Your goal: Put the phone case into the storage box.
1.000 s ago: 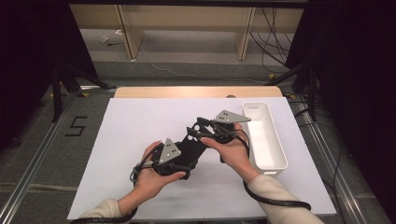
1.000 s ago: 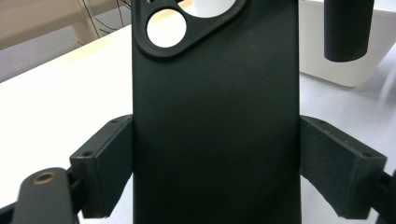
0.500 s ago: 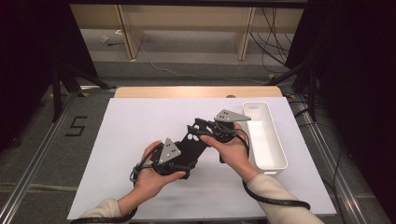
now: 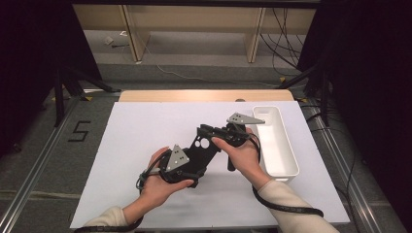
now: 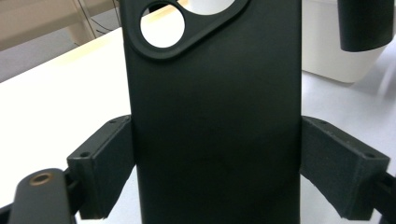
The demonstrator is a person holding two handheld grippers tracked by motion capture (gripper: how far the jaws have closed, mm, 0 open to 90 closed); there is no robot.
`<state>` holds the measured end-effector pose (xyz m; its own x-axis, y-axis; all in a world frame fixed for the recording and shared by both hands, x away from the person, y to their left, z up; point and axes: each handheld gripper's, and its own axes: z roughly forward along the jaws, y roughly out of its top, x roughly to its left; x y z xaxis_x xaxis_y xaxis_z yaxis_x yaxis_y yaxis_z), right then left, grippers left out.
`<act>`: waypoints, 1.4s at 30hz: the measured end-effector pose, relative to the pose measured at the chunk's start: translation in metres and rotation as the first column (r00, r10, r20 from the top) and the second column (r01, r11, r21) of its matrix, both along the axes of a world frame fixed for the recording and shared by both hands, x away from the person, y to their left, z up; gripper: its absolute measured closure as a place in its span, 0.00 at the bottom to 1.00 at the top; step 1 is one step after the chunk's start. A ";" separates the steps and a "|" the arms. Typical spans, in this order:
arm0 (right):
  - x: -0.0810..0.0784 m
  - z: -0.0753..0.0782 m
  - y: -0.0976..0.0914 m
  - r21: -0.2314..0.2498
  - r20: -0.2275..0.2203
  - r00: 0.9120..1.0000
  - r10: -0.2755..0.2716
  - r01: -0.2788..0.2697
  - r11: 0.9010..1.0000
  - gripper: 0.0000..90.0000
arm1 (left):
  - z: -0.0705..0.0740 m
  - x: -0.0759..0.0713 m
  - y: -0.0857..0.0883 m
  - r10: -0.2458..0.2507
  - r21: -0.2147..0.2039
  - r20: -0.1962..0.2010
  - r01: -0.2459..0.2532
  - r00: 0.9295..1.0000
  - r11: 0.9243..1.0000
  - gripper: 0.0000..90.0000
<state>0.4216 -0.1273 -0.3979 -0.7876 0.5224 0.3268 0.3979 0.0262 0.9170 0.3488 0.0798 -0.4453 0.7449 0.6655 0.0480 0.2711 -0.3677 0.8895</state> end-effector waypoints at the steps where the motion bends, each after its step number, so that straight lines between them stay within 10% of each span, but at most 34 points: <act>1: -0.001 0.001 0.001 0.006 -0.003 1.000 0.002 -0.002 1.000 0.85 | 0.000 0.000 0.000 -0.002 -0.003 0.005 0.002 1.000 1.000 0.15; 23: -0.002 0.018 -0.007 -0.086 0.107 0.991 0.083 -0.074 0.994 0.87 | 0.001 0.010 0.017 -0.061 -0.084 -0.041 0.057 0.997 0.995 0.15; 42: -0.006 0.023 -0.017 -0.217 0.168 0.950 0.263 -0.224 0.950 0.86 | -0.002 0.012 0.018 -0.097 -0.097 -0.069 0.090 0.993 0.991 0.17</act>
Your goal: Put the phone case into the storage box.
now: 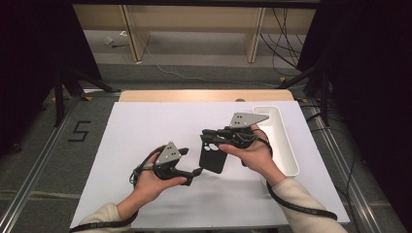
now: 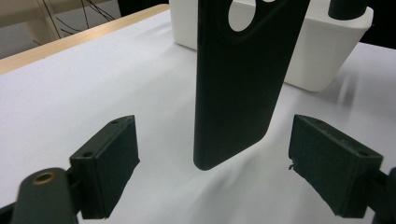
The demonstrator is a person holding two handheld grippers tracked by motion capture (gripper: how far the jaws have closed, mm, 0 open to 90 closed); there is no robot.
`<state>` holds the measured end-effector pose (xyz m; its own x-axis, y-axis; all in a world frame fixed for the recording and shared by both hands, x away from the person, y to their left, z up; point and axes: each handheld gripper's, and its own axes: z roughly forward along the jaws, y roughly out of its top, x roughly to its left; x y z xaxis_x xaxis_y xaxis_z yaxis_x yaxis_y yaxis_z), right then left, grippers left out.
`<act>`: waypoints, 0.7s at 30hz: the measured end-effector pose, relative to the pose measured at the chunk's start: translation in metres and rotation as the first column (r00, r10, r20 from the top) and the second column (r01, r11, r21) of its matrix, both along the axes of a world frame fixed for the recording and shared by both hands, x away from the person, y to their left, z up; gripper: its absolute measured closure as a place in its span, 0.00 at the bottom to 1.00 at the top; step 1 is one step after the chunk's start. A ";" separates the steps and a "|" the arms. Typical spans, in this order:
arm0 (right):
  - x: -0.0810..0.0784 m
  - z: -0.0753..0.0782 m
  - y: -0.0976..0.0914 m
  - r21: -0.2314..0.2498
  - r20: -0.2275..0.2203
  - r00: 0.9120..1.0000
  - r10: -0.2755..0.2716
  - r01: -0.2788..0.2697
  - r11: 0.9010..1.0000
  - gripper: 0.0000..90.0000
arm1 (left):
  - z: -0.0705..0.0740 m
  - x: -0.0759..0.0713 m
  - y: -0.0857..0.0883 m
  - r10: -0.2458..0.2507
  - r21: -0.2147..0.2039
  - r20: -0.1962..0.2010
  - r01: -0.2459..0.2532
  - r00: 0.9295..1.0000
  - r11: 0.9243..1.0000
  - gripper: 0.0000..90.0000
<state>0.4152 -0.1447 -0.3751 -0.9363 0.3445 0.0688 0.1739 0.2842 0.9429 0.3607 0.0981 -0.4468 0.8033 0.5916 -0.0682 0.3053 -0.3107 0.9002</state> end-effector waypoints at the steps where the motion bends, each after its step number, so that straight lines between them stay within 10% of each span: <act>1: 0.000 0.000 -0.001 -0.007 0.003 1.000 0.015 -0.015 1.000 0.86 | 0.000 0.000 0.000 -0.001 0.001 -0.001 0.001 1.000 1.000 0.18; 21: -0.004 0.004 0.000 -0.072 0.010 0.987 0.161 -0.159 0.985 0.86 | -0.002 -0.001 -0.004 -0.042 0.007 -0.005 0.042 0.999 0.999 0.18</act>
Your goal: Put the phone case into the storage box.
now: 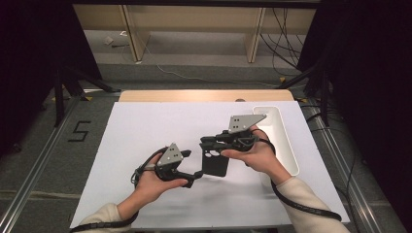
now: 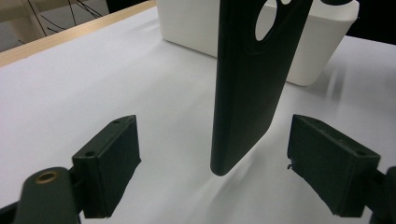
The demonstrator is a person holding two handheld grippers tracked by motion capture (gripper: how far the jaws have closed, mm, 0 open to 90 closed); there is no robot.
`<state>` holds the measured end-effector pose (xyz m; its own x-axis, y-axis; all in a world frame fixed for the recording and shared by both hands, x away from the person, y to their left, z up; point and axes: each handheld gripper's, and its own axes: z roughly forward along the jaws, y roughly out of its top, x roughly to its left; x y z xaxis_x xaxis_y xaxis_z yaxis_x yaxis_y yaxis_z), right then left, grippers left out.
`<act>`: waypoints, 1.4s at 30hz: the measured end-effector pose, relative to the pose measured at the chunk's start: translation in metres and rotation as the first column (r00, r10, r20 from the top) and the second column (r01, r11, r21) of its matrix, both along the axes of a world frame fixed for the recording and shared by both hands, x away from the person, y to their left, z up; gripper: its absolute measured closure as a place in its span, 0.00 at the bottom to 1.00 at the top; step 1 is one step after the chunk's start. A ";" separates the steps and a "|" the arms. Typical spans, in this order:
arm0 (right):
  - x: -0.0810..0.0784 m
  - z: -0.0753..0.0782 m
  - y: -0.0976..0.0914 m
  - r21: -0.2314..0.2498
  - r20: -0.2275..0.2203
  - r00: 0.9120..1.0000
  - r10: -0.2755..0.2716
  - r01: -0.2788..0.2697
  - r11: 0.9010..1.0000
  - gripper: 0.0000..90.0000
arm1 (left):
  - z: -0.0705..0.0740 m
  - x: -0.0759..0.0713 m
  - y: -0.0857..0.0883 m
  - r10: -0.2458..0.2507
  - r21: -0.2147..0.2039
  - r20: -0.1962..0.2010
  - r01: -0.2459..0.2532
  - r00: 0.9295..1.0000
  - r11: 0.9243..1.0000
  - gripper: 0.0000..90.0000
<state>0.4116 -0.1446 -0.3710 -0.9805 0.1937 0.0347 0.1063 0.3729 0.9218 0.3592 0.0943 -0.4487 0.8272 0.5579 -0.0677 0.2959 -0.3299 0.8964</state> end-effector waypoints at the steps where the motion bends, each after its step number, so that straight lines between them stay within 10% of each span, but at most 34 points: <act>1: 0.000 0.000 0.000 -0.005 0.001 1.000 0.003 -0.003 1.000 0.86 | 0.000 0.000 0.000 -0.001 0.003 0.000 0.001 1.000 1.000 0.18; 42: -0.002 0.004 0.001 0.053 -0.021 0.998 0.058 -0.057 0.997 0.86 | -0.013 0.005 -0.018 -0.147 -0.009 -0.042 0.147 0.988 0.989 0.61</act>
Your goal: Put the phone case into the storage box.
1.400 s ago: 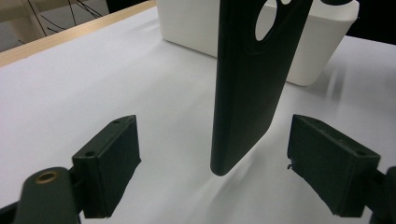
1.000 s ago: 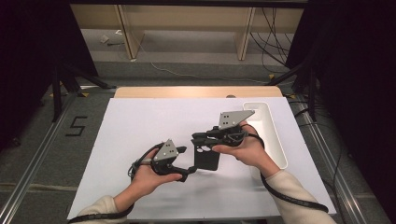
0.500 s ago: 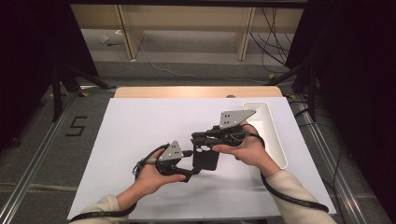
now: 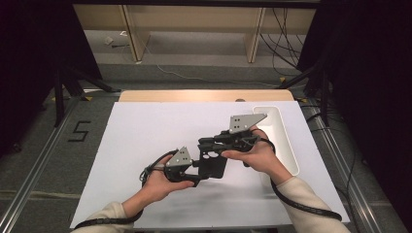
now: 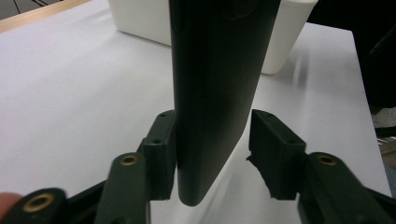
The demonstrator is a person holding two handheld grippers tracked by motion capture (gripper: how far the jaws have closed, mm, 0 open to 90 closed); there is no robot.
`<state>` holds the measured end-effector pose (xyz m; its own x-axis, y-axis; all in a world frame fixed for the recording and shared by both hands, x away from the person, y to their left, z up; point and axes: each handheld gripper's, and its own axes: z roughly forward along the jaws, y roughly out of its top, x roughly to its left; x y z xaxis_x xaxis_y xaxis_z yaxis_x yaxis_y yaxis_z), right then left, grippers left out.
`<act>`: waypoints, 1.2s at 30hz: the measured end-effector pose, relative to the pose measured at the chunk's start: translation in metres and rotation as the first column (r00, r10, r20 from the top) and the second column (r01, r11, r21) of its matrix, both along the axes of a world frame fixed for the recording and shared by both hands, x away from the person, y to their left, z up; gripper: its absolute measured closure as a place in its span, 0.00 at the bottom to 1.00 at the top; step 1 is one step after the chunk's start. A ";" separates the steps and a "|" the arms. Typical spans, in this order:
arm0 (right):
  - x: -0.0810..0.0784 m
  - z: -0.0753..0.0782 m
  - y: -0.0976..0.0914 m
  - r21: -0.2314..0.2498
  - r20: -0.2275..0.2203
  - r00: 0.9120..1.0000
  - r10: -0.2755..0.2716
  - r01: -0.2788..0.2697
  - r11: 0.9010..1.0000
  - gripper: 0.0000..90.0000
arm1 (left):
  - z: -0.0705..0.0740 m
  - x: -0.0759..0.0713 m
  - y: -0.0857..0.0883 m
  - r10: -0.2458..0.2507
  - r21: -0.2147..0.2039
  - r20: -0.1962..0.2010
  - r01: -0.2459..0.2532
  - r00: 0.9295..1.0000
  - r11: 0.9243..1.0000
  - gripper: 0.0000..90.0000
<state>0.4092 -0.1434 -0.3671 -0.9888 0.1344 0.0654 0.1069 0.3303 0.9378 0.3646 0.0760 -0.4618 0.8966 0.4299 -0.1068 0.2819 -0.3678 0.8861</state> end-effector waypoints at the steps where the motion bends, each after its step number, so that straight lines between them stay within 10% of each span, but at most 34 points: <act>1: 0.000 0.000 0.000 0.001 0.000 1.000 0.001 -0.001 1.000 0.86 | 0.000 0.000 0.000 -0.002 -0.001 0.000 0.002 1.000 1.000 0.63; 15: 0.001 0.001 -0.002 0.020 0.019 1.000 0.013 -0.013 1.000 0.81 | 0.004 0.002 0.005 -0.034 0.001 -0.010 0.034 0.999 0.999 0.87; 27: 0.006 0.000 -0.006 0.026 0.054 0.993 -0.109 0.107 0.994 0.34 | 0.008 -0.001 0.004 0.049 0.046 0.007 -0.049 0.999 0.998 0.89; 36: 0.005 0.001 -0.012 0.079 0.048 0.977 -0.206 0.202 0.976 0.26 | 0.010 -0.001 0.008 0.145 0.041 0.012 -0.145 0.989 0.989 0.89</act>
<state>0.4141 -0.1557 -0.3656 -0.9433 0.3308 0.0282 0.1119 0.2367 0.9651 0.3640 0.0836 -0.4514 0.8251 0.5595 -0.0785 0.3276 -0.3604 0.8734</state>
